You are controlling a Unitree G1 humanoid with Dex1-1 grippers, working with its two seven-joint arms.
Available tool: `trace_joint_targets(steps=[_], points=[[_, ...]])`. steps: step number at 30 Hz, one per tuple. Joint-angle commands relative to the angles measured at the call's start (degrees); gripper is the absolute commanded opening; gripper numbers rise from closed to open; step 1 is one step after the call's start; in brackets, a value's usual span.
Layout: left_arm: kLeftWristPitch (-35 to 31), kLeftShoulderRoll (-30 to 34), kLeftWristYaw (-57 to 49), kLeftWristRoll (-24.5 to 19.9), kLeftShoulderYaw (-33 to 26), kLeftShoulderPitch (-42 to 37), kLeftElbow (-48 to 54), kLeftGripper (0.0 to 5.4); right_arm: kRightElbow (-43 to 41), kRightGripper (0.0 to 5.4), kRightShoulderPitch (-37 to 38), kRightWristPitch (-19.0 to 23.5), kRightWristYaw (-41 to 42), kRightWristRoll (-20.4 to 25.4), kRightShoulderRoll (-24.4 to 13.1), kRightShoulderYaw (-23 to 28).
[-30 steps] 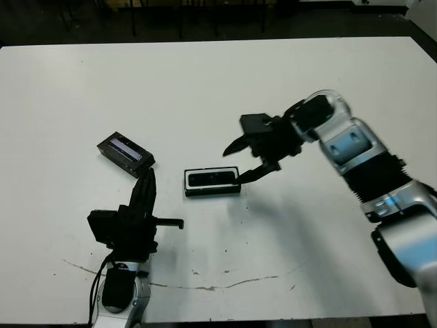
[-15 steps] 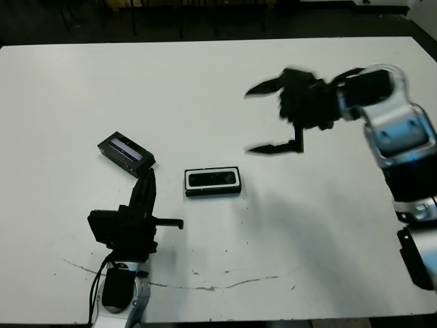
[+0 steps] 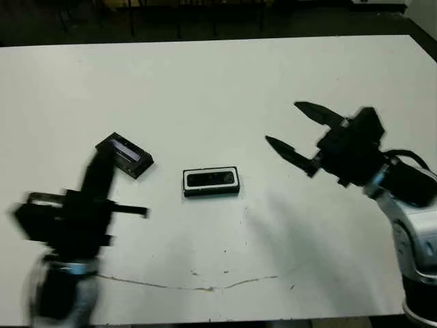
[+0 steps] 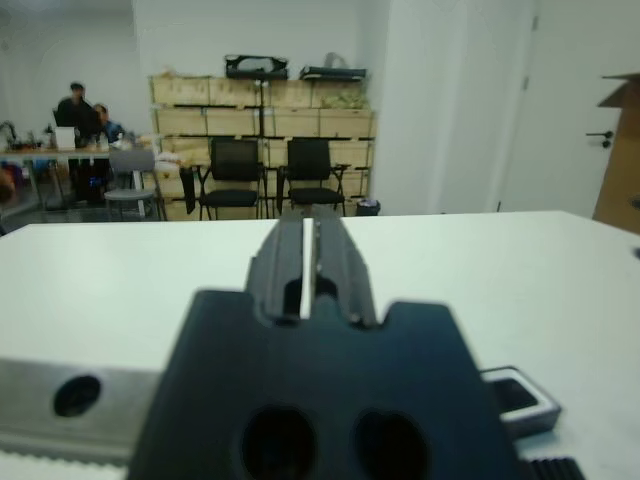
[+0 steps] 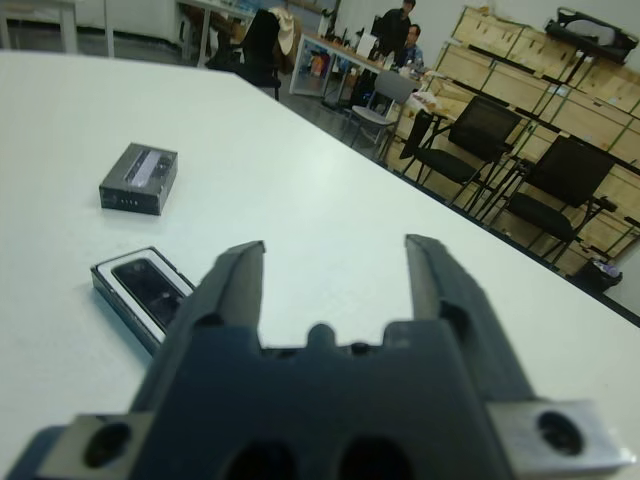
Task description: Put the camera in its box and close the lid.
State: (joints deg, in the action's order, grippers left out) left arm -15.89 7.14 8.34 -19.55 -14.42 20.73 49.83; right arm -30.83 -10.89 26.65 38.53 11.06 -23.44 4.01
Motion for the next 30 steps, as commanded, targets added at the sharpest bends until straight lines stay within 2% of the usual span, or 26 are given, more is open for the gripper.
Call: trace_joint_targets(steps=[1, 5, 8, 9, 14, 18, 22, 30], points=[[-13.59, 12.19, 1.51, -7.09, -8.94, -1.66, 3.7, 0.0, -1.81, 2.35, 2.09, -0.06, -1.55, 1.02, -0.9, 0.27], [-28.09, 23.13, 2.48, -13.6, -13.56, -9.85, -2.8, 0.0, -3.04, 1.62, 3.13, 0.91, -2.93, 2.51, -0.57, -0.49], [-42.74, 34.99, 4.52, -15.22, -12.03, -17.08, -9.46, 0.0, -4.09, 1.05, 3.7, 1.87, -4.4, 3.11, -0.7, -0.76], [-45.28, 38.81, 6.28, -14.87, -10.51, -19.04, -12.02, 0.0, -4.15, 0.86, 3.81, 1.75, -4.65, 3.14, -0.85, -0.75], [-42.58, 51.76, 19.79, -10.4, -0.01, -26.66, -25.95, 0.0, -3.88, 0.01, 4.06, 1.96, -5.32, 4.58, -1.75, -0.01], [-38.9, 56.66, 27.98, -5.11, 10.72, -34.42, -33.63, 0.0, -3.98, 0.01, 3.61, 2.27, -5.78, 4.77, -3.01, 0.11], [-39.06, 57.66, 33.45, 0.42, 20.46, -42.69, -38.52, 0.0, -4.09, 0.01, 3.05, 2.2, -6.36, 4.37, -4.08, -0.07], [-40.15, 52.19, 39.79, 7.64, 31.9, -53.63, -48.63, 0.0, -3.49, 0.01, 1.35, 4.0, -7.04, 6.42, -4.53, -0.02]])
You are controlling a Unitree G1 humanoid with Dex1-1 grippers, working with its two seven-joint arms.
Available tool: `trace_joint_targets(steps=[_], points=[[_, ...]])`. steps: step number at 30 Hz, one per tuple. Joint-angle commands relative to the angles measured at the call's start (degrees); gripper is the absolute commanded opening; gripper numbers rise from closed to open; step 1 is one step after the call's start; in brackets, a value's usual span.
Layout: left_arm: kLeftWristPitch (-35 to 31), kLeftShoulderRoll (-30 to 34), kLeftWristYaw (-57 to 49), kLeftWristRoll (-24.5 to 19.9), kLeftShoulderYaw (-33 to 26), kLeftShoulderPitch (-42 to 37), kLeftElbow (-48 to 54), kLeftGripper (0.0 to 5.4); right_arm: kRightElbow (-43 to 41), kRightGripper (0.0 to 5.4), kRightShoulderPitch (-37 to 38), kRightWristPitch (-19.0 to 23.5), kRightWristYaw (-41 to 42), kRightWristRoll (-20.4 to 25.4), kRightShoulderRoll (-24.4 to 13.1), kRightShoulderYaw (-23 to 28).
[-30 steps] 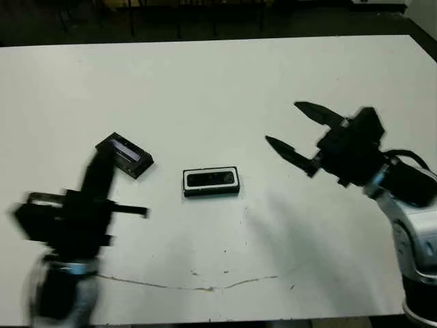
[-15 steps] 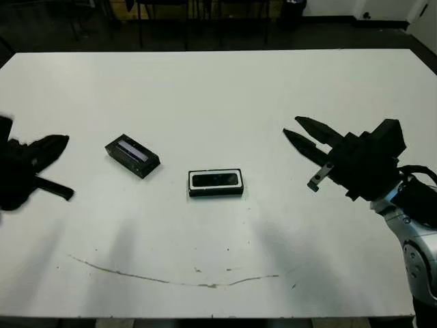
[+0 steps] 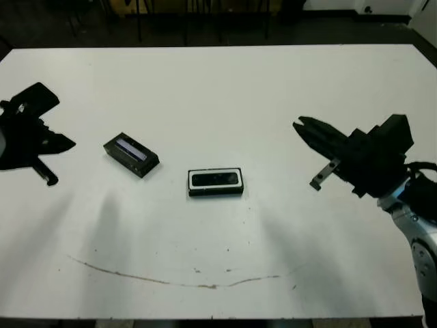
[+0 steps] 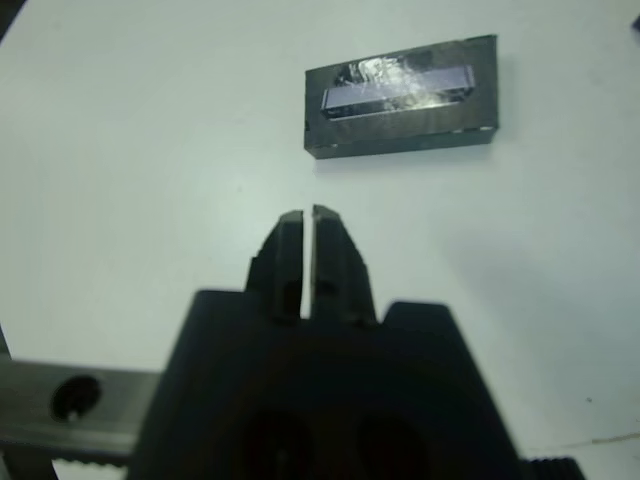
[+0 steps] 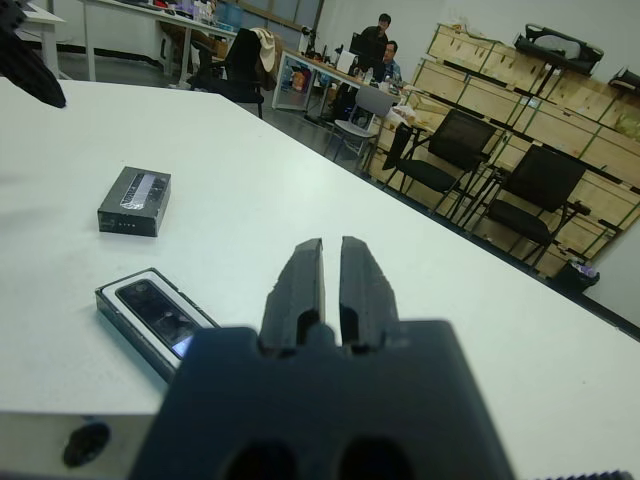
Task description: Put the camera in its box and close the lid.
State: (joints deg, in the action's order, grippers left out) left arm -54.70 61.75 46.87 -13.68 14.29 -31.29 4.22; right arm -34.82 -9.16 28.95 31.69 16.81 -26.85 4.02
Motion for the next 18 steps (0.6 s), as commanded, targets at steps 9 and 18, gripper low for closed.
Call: trace_joint_targets(steps=[9, 18], points=[[0.51, -9.29, 3.24, 6.91, 8.03, -4.3, -9.64, 0.0, 1.09, 0.01, -0.83, 1.55, -0.94, 1.5, -1.17, 0.88], [1.82, -13.09, 4.4, 12.5, 12.23, -4.76, -14.43, 0.0, 2.33, 0.01, -1.09, 0.71, -0.87, 3.17, -1.36, 2.03]])
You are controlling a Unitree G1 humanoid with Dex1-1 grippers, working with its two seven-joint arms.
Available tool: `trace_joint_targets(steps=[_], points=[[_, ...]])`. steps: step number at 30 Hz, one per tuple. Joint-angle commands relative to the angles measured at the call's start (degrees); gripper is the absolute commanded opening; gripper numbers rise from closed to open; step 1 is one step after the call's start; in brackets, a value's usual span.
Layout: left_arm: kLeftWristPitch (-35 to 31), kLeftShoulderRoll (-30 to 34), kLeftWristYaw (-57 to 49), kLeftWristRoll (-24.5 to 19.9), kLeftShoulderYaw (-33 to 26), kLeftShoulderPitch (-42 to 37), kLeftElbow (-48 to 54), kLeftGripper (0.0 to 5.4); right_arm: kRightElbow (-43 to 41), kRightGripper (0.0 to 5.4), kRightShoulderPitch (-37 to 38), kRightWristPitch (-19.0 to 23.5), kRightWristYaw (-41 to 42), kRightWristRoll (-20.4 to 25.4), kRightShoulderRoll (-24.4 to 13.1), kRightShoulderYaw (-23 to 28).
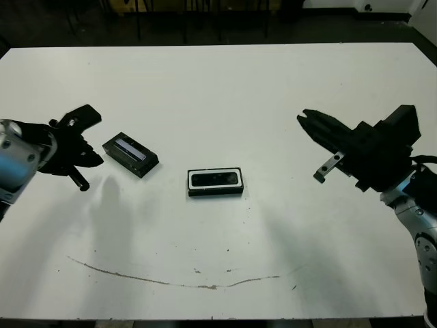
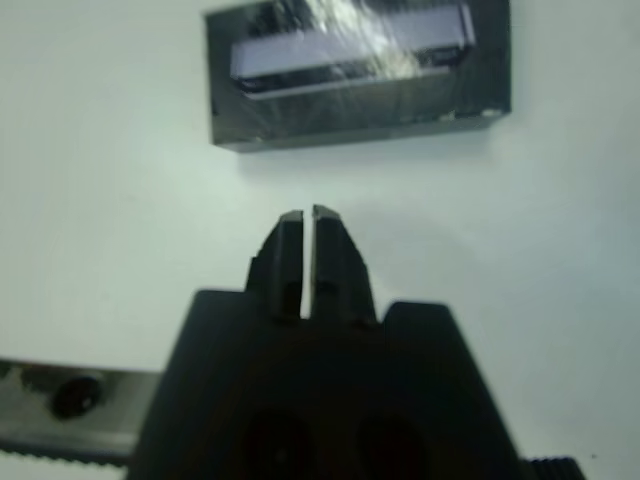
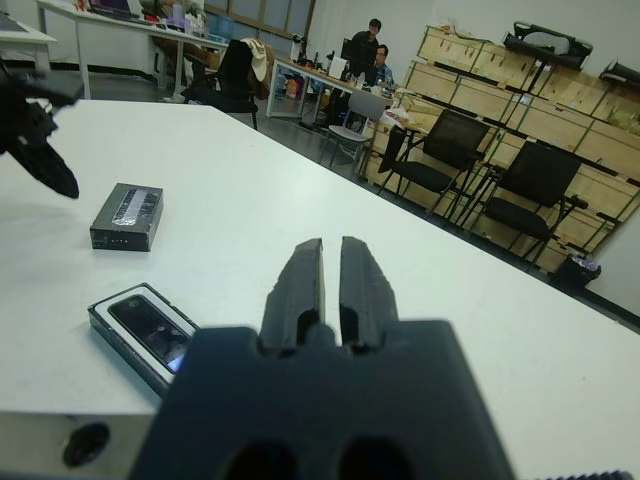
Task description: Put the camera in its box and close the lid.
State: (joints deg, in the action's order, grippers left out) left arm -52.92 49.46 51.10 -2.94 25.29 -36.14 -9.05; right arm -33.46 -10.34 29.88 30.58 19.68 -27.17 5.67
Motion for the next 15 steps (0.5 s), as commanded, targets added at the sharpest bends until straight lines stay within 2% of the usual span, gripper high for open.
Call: trace_joint_targets(steps=[1, 11, 15], points=[[-0.04, -1.03, -0.01, 2.33, 1.29, 0.24, -1.18, 0.0, 1.06, 0.01, 0.12, -0.44, 0.25, 0.24, -1.07, 0.37], [3.38, -2.67, -4.73, 6.94, -1.11, 3.18, -3.01, 0.0, 0.18, 0.01, 0.62, -0.66, 0.11, 0.42, -1.54, 0.47], [1.48, -4.46, -7.64, 8.02, -2.35, 3.63, -3.53, 0.0, -0.36, 0.01, 0.72, -0.33, -0.18, -0.02, -1.95, 0.37]])
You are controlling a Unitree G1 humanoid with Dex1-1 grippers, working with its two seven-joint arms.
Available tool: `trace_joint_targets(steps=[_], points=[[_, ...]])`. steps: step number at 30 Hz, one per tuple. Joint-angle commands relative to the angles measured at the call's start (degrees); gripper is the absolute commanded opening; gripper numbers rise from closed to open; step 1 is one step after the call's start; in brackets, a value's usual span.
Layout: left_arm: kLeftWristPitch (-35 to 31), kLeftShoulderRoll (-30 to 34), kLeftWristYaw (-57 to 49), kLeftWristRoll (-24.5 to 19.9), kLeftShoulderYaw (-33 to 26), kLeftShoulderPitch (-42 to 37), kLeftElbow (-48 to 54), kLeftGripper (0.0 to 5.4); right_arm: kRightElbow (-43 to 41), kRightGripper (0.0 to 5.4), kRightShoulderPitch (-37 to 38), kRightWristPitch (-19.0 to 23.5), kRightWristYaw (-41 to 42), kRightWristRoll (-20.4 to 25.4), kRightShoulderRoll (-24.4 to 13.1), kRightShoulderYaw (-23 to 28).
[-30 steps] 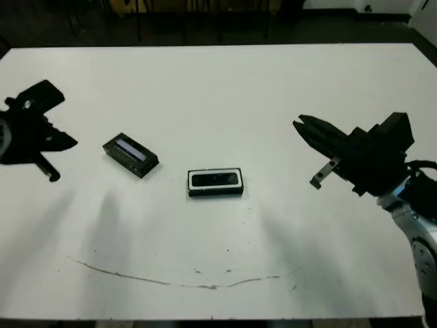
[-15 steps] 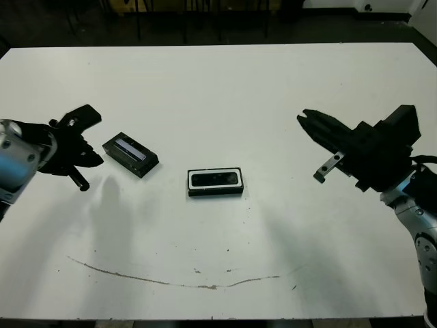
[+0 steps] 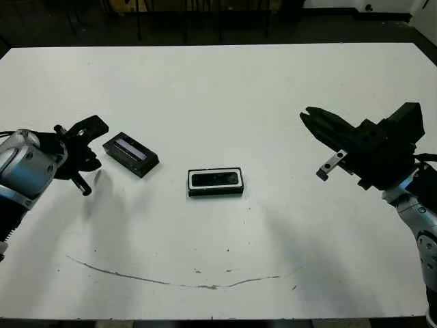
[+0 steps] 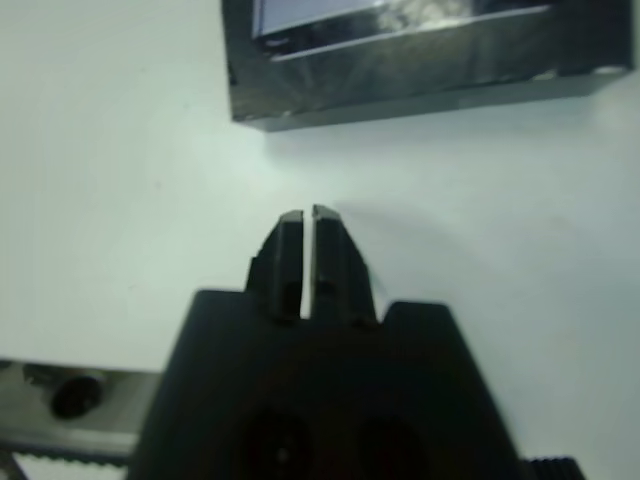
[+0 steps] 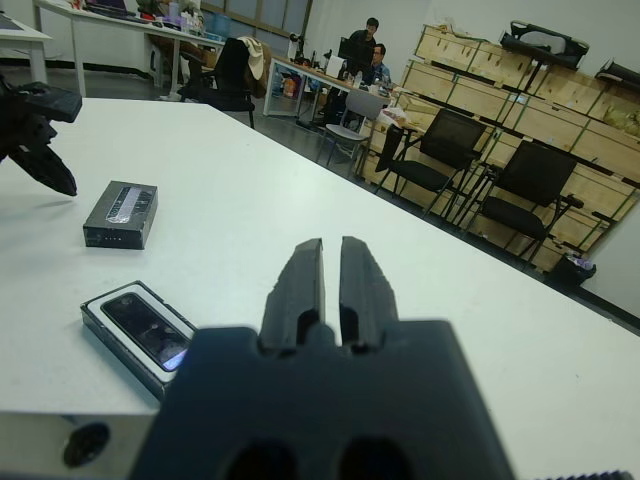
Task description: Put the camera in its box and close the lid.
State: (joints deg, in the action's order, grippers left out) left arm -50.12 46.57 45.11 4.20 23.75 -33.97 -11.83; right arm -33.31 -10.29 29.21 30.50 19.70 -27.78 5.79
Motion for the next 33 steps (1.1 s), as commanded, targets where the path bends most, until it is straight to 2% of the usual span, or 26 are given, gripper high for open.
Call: trace_joint_targets(steps=[1, 19, 25, 33], points=[[-1.47, -2.0, -2.23, 1.07, -1.08, 1.59, -0.8, 0.0, -0.7, 0.01, 0.74, 0.33, -0.24, -0.29, -1.47, 0.21], [0.52, -10.53, -8.02, 2.54, -3.47, -0.25, -6.95, 0.0, -0.95, 0.01, 0.84, 1.32, -0.14, 1.67, -2.02, -0.04], [0.02, -12.3, -9.11, 3.97, -3.02, -1.16, -9.11, 0.0, -1.24, 0.01, 1.4, 0.34, 0.14, 1.44, -2.09, -0.13], [1.19, -13.94, -12.01, 6.94, -3.15, -2.23, -13.98, 0.0, -3.1, 0.01, 2.76, 1.51, -0.07, 3.14, -2.35, 0.8]])
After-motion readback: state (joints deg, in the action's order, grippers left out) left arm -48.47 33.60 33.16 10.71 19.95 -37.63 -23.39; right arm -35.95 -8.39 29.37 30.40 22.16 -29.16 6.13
